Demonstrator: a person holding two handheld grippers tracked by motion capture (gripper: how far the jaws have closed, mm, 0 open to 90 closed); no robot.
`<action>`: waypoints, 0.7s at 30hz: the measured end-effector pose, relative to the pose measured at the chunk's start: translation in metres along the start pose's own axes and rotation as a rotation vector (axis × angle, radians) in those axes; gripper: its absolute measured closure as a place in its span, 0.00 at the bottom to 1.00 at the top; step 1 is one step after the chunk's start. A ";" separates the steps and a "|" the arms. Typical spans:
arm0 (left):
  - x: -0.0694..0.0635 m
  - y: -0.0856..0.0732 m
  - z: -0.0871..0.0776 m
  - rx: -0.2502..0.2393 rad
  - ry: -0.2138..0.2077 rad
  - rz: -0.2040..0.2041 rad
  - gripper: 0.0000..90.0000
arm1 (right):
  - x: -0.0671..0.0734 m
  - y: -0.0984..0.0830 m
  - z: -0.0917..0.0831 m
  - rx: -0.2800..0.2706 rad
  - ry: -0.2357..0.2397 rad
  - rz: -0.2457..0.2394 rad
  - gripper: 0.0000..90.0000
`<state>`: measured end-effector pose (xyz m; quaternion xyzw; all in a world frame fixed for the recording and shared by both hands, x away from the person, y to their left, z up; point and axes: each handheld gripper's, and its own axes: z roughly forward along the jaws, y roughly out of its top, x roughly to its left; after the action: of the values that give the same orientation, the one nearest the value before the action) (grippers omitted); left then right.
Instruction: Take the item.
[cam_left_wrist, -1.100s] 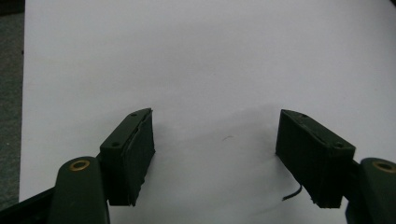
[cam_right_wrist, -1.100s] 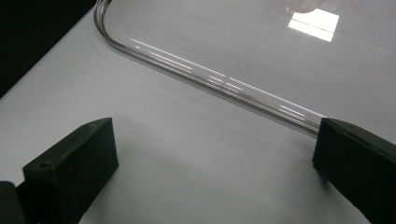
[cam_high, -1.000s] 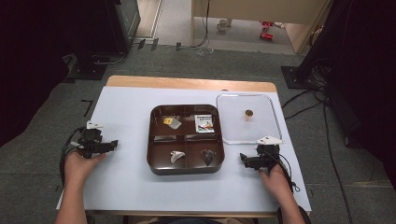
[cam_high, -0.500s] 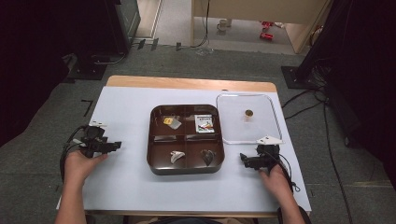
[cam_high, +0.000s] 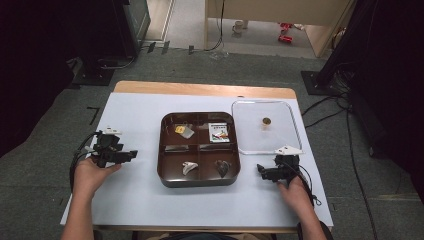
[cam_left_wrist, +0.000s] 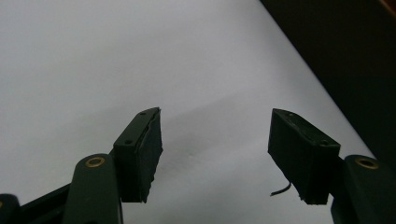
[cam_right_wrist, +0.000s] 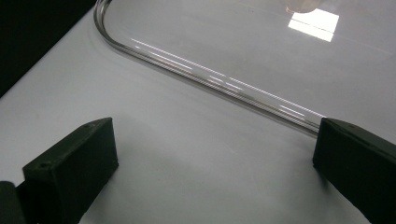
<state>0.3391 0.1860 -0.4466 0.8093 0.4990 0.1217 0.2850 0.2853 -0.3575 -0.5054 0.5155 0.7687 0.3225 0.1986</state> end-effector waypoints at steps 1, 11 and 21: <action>-0.003 0.002 -0.001 -0.008 -0.012 0.009 0.39 | 0.000 0.000 0.000 0.000 0.000 0.000 0.00; -0.018 0.011 -0.005 -0.043 -0.036 0.064 0.39 | 0.000 0.000 0.000 0.000 -0.001 -0.001 0.00; -0.039 0.025 -0.016 -0.107 -0.132 0.123 0.39 | 0.000 0.000 0.000 -0.001 -0.002 -0.002 0.00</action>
<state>0.3315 0.1483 -0.4153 0.8283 0.4212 0.1120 0.3520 0.2851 -0.3574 -0.5054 0.5148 0.7688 0.3223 0.1998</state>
